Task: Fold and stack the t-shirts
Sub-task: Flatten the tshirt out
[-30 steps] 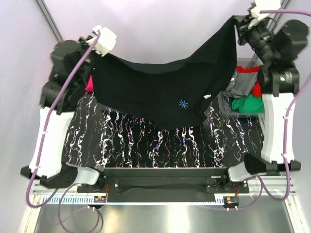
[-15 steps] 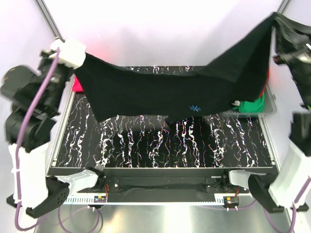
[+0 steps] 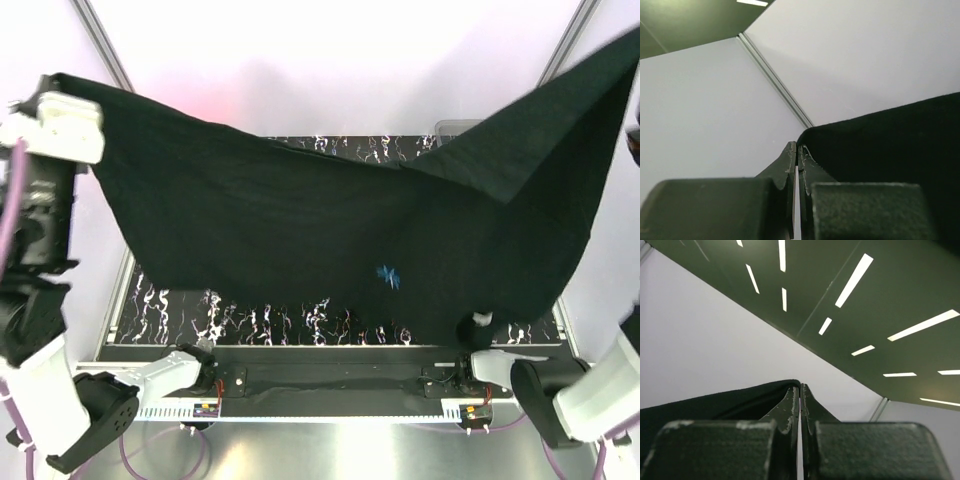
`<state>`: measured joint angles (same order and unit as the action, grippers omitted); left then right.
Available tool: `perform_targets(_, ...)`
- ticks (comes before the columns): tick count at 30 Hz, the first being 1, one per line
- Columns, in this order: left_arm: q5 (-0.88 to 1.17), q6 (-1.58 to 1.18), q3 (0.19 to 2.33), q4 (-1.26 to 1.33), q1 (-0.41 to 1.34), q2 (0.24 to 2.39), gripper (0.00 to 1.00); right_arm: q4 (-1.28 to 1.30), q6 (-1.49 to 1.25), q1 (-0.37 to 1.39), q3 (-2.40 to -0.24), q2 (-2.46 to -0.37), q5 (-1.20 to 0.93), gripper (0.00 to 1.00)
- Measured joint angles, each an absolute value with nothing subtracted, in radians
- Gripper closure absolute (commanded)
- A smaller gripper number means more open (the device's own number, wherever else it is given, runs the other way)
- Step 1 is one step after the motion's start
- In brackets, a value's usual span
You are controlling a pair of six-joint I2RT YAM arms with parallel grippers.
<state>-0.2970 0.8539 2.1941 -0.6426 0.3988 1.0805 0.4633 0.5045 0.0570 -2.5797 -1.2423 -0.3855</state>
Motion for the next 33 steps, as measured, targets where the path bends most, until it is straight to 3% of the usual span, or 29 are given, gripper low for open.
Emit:
perform_targets(12, -0.371, 0.825, 1.927, -0.629, 0.393, 1.27, 1.0, 0.384, 0.529, 0.057, -2.342, -1.567, -0.385, 1.0)
perform_targets(22, -0.308, 0.742, 1.533, -0.582, 0.299, 1.496, 1.0, 0.385, 0.558, 0.057, -2.069, -1.872, -0.422, 1.0)
perform_targets(27, -0.288, 0.758, 1.548, -0.496, 0.216, 1.762, 1.0, 0.318, 0.601, 0.057, -2.034, -2.034, -0.426, 1.0)
perform_targets(33, -0.287, 0.796, 1.711, -0.447, 0.196, 2.034, 1.0, 0.291, 0.602, 0.059, -2.163, -2.326, -0.37, 1.0)
